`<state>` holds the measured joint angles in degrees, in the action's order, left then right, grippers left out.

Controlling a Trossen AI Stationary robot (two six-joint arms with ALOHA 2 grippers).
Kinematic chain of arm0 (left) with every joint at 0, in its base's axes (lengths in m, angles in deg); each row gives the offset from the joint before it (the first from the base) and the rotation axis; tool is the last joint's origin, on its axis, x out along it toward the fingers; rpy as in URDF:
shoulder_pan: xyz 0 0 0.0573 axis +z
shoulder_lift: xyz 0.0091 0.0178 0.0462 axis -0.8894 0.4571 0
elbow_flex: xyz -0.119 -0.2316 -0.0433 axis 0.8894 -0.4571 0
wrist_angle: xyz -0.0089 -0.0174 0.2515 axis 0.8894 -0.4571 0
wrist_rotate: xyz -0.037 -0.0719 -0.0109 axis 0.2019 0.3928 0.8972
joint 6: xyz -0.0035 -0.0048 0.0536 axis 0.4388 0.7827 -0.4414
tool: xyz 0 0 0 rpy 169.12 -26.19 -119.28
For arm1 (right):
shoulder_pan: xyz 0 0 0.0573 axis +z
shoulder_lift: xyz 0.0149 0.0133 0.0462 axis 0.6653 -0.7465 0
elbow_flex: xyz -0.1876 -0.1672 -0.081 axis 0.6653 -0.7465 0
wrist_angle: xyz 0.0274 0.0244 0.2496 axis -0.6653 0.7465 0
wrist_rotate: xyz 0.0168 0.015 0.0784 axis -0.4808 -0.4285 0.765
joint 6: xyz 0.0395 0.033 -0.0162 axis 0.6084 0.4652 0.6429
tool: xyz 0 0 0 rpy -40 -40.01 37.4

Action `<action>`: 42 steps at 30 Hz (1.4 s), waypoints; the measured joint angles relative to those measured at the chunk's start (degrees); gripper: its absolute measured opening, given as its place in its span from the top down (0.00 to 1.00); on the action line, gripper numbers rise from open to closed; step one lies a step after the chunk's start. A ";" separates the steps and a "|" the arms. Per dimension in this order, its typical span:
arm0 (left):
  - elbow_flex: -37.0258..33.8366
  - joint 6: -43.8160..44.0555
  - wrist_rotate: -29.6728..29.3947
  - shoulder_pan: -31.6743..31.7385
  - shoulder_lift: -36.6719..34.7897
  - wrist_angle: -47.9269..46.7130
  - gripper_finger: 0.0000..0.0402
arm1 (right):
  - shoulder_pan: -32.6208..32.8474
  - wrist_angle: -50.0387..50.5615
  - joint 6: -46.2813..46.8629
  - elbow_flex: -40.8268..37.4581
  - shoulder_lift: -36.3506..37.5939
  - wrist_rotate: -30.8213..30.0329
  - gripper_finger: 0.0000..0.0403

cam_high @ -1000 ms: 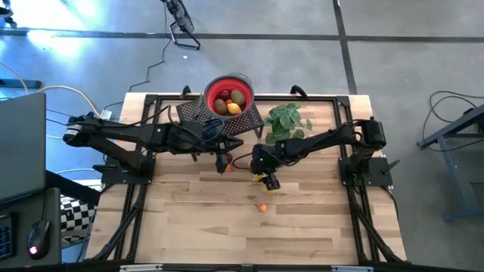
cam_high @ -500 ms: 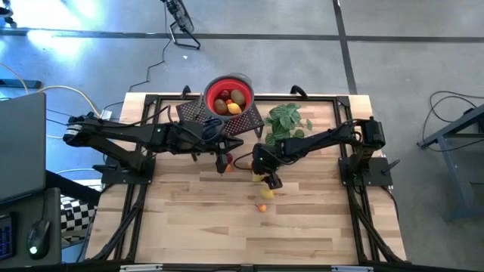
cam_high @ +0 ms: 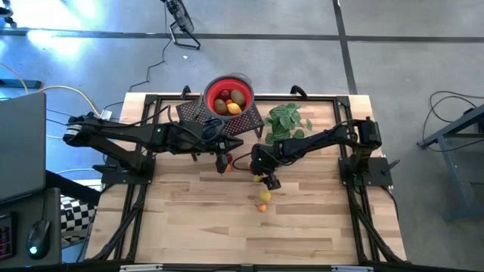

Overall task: Pick & Place Fruit
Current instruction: Put the top yellow lemon into the red basket on the shelf

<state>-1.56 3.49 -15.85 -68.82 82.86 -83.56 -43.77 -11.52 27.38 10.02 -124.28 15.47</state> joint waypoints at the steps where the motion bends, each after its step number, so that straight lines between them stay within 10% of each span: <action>1: 0.00 0.00 0.00 0.00 0.00 0.01 0.95 | 0.00 -0.40 -0.20 0.00 0.00 -0.01 0.39; 42: 0.00 -0.02 -0.41 0.00 -0.01 0.15 0.95 | -1.73 -0.06 -1.16 0.14 7.17 2.92 0.47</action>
<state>-1.56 3.47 -16.27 -68.82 82.85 -83.41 -45.50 -11.58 26.21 10.16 -117.11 18.39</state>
